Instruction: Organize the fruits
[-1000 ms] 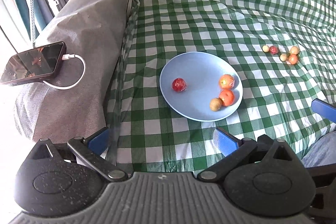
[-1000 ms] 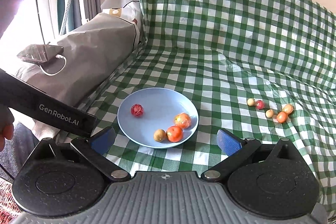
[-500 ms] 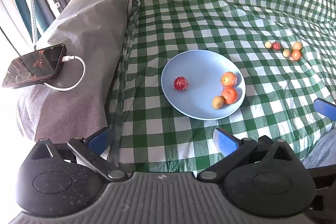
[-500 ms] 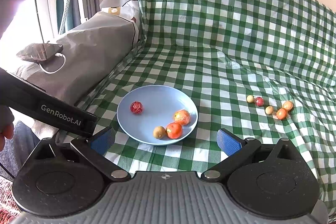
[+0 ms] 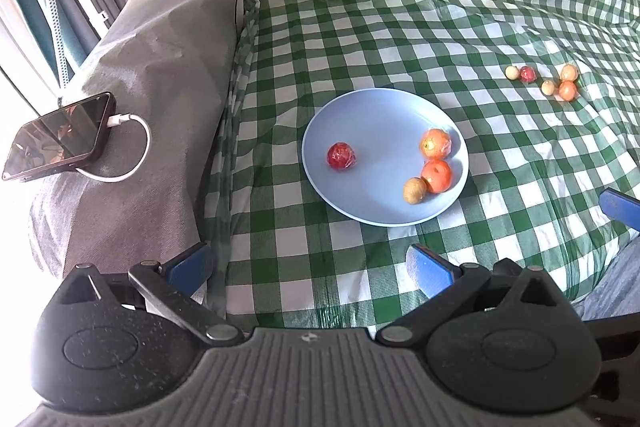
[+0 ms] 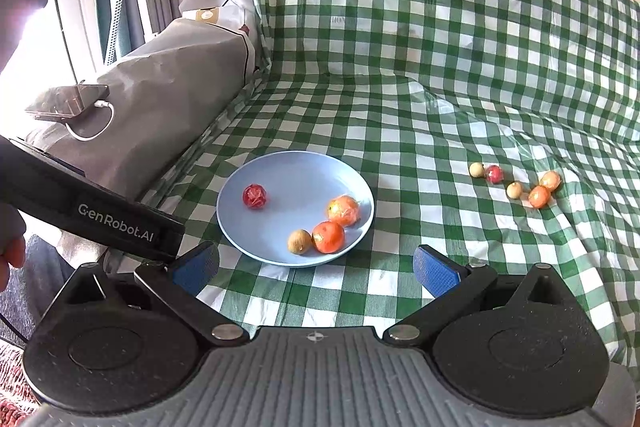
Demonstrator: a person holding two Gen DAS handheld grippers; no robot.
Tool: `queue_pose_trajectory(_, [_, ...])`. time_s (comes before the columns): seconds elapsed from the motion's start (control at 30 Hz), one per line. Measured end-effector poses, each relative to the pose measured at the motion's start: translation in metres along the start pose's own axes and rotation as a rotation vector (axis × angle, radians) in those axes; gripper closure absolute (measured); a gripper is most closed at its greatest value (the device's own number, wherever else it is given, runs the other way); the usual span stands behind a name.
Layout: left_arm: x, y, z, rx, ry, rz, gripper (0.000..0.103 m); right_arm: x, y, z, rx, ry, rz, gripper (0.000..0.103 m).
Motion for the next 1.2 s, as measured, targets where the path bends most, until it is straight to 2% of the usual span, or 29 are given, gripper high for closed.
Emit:
queue_pose_trajectory(0.37, [0.010,0.006,-0.008,-0.016,0.008,-0.032,0.000,0.011,-0.004,-0.009,-0.013,0.008,-0.067,0.001])
queue_pose_trajectory(0.63, [0.034,0.025,-0.017,-0.031,-0.018,-0.064,0.000,0.042,-0.011,-0.018,-0.001,-0.038,-0.160,0.001])
queue_pose_trajectory(0.87, [0.073,0.063,-0.037,-0.041,-0.042,-0.091,0.000,0.116,-0.018,-0.030,0.051,-0.185,-0.277,0.001])
queue_pose_trajectory(1.07, [0.140,0.119,-0.073,-0.012,-0.082,-0.171,0.000,0.202,-0.021,-0.066,0.078,-0.329,-0.343,0.001])
queue_pose_trajectory(1.2, [0.194,0.164,-0.111,0.009,-0.144,-0.223,0.000,0.249,-0.013,-0.100,0.111,-0.320,-0.362,0.001])
Point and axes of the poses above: each gripper's, at about its wrist camera, not at the fingertips, and z roughly against the way its jaws point, x to its right, y to its top, the point moved 5 cm from there along -z, roughly the way its jaws point, and after that the axes turned 9 degrees about y, right-handed, at the moved point
